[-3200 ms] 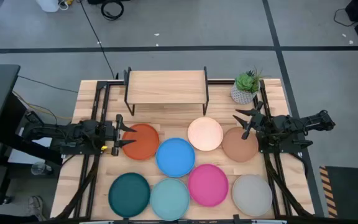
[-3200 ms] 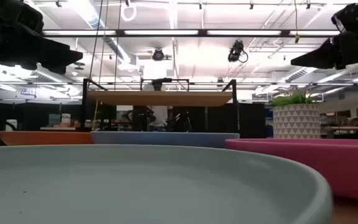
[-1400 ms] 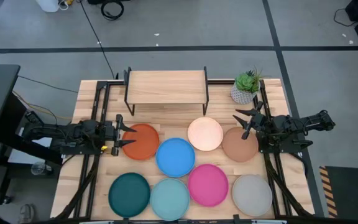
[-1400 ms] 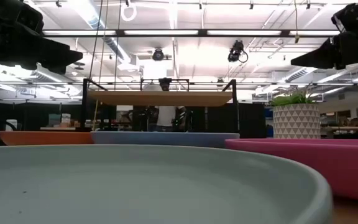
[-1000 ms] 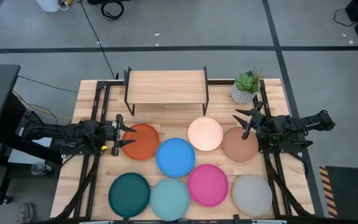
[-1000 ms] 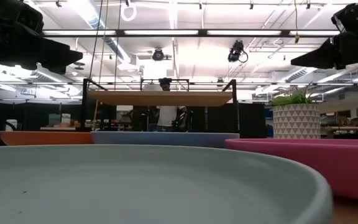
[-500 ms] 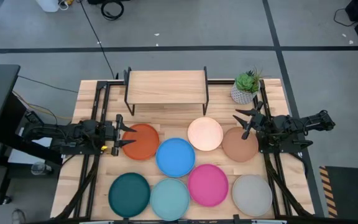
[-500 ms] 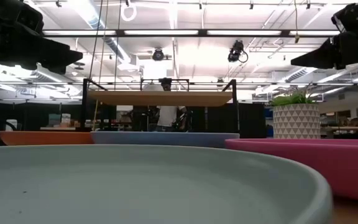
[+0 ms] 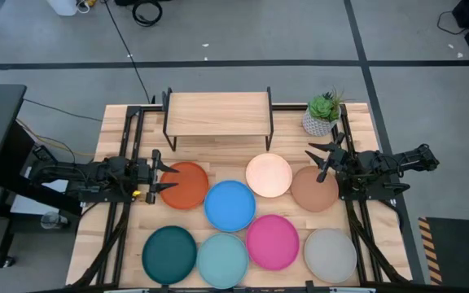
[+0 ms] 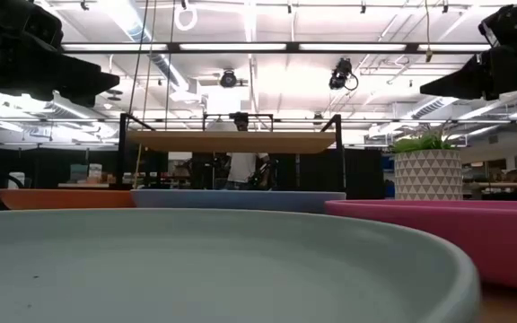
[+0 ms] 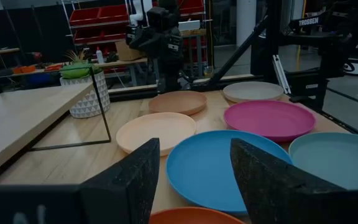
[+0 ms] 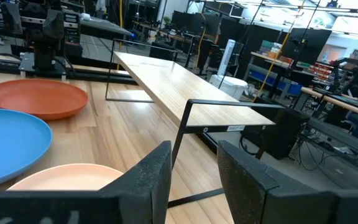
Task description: Place and stack plates onto a shelf
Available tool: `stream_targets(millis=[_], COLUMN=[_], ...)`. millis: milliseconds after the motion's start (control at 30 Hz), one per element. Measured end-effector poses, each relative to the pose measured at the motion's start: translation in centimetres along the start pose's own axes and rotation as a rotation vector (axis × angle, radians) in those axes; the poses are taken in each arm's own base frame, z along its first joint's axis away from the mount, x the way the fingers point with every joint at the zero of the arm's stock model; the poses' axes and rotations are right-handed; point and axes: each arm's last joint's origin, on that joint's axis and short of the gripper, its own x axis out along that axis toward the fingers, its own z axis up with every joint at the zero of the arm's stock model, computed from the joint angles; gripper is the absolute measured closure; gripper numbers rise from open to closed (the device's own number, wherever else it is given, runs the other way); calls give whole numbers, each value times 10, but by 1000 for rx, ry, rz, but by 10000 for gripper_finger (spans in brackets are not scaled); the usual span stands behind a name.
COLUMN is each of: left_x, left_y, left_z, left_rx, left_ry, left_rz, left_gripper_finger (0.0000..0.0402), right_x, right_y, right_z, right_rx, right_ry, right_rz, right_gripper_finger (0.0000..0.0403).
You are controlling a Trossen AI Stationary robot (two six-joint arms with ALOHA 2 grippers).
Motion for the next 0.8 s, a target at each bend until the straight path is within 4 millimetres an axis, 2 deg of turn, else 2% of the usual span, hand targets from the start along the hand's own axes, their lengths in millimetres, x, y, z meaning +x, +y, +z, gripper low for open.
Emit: stream_targets(millis=[167,367,533,800], left_x=[0,0,-1,-1], left_y=[0,1,1,1], left_z=[2,8,11,12], left_rx=[-13,-264,-306,-401], left_ry=[-21,-85,-117,-127], left_rz=[1,-7,-10,-35], left_gripper_finger=[198,198,198,198], right_x=[0,0,0,-3], right_y=[0,0,0,1], right_z=[0,0,2,27], right_rx=[0,0,14,298], right_ry=[0,0,-20,-269], right_rz=[0,0,23,246], right_gripper_finger=[266,266,266,266])
